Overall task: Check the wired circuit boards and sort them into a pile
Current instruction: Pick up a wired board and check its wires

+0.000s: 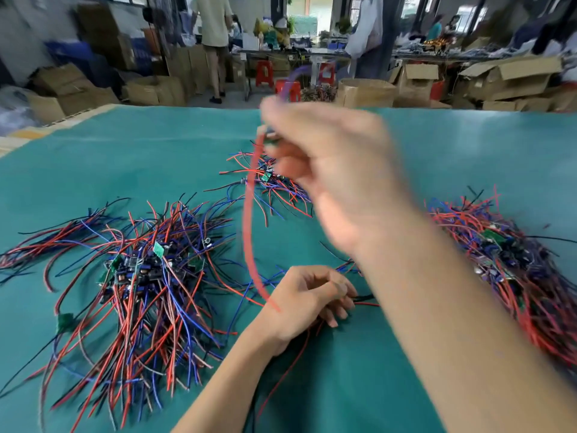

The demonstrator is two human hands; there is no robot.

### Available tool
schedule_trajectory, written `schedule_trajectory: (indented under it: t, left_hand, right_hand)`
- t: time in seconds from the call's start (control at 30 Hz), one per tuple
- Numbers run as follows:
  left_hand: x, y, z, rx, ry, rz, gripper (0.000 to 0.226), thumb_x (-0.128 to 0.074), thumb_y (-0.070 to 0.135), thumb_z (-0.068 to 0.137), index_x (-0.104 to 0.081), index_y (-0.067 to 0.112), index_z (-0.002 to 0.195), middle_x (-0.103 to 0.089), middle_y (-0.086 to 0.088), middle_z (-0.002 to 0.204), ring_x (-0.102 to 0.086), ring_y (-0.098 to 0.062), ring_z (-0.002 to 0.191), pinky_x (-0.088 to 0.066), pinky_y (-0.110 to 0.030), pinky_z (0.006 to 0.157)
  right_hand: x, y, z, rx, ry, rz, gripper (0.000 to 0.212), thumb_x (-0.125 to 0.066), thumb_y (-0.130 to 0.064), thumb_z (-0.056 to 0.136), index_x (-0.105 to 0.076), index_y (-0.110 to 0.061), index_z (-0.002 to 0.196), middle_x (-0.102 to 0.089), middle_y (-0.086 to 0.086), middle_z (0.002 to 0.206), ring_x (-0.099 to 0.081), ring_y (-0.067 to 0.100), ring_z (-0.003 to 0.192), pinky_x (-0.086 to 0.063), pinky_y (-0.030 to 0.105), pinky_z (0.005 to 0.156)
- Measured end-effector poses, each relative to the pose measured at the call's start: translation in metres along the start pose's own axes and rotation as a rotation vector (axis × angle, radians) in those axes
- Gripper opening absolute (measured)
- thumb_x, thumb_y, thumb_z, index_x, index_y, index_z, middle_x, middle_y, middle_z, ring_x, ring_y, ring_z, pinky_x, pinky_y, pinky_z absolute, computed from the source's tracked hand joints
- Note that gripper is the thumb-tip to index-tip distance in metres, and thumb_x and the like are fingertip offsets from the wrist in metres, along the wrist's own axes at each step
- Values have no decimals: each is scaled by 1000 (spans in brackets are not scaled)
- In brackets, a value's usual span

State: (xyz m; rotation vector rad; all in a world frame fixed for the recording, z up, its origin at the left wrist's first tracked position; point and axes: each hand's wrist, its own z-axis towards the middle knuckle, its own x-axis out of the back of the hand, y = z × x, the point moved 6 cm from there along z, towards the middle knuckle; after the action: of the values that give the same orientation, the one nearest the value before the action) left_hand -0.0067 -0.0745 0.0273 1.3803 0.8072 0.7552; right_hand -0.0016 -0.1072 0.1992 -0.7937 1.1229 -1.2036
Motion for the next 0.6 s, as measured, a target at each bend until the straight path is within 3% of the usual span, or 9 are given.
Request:
schedule_trajectory:
  t: [0.03,0.1,0.17,0.27,0.37,0.5,0.6]
  left_hand:
    - [0,2,-2,-7,18,0,34,-59,-3,85,-76,21,69,-71,6,69,-61,-1,59,-51,-15,56]
    - [1,6,-7,-19,41,-7,42,-54,8,70,-74,42,59,-68,22,62,-61,10,59,-49,-7,58]
    - [1,10,-11,-42,34,-17,43,-53,16,64,-71,55,61,-67,29,64,-61,15,63,-47,-5,61]
    - [1,5,-4,-40,0,21,30,-55,2,76,-77,21,70,-71,6,71,-62,0,61,-52,-15,60]
    - [3,-4,3,18,0,0,18,-48,-13,90,-65,-10,85,-65,-14,74,-58,-13,56,-50,-21,53]
    - [3,-8,5,39,-17,-26,34,-47,-11,94,-67,10,75,-64,-19,79,-57,-17,58,-50,-21,53]
    - [3,-9,6,39,-23,-49,32,-48,-12,93,-67,9,78,-65,-18,79,-57,-18,59,-50,-21,53]
  right_hand:
    - [-23,14,6,-40,-48,-43,15,-73,-10,91,-71,-3,78,-65,7,68,-59,12,55,-54,23,53]
    - [-60,40,18,-90,-154,-264,33,-72,-22,94,-68,1,71,-62,9,64,-67,23,61,-62,44,73]
    - [-80,65,35,-83,-283,-664,44,-68,-36,95,-63,-4,66,-60,12,69,-72,36,81,-58,45,84]
    - [-64,101,66,-77,-363,-1128,28,-66,-32,91,-75,-6,93,-73,13,98,-69,34,99,-56,35,85]
    - [-11,135,87,-201,-331,-1369,25,-60,-20,87,-71,-6,105,-68,17,107,-63,34,105,-53,34,91]
    - [44,169,88,-286,-315,-1627,29,-57,-21,90,-62,-10,117,-61,21,131,-52,39,128,-45,40,101]
    - [57,169,84,-193,-209,-1615,16,-60,-14,88,-63,-10,104,-64,18,121,-59,39,118,-46,37,81]
